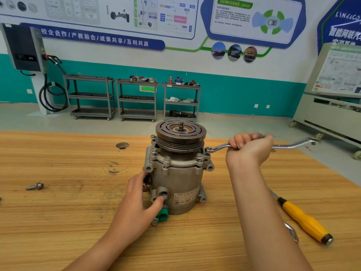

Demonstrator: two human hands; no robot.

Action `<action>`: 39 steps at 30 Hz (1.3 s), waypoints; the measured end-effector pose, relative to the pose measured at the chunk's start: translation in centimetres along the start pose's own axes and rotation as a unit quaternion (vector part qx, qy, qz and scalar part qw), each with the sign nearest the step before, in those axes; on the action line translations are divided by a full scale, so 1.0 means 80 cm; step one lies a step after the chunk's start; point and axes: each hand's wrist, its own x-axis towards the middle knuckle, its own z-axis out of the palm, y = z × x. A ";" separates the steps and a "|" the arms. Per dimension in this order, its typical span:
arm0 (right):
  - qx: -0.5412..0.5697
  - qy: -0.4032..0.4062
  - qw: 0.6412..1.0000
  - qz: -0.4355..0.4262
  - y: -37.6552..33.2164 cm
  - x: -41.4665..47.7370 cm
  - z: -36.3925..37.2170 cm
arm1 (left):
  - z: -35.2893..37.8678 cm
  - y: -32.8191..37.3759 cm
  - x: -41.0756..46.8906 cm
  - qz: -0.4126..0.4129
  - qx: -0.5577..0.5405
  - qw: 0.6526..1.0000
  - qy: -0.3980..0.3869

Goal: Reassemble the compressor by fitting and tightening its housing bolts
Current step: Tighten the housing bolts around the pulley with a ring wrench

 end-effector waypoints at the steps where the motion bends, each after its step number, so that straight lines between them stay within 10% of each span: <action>1: 0.000 0.003 0.999 -0.038 0.002 -0.012 -0.002 | 0.000 0.000 0.000 0.001 0.000 1.000 0.000; 13: 0.072 -0.045 0.982 -0.170 0.003 -0.075 0.003 | 0.001 0.001 -0.001 -0.003 -0.003 1.000 0.005; 29: -0.064 -0.059 0.985 0.151 -0.002 0.026 0.027 | 0.000 0.003 -0.002 -0.023 0.015 1.000 0.003; 39: 0.022 0.035 0.996 -0.081 0.016 -0.044 -0.017 | 0.002 0.003 -0.002 -0.008 0.010 1.000 0.011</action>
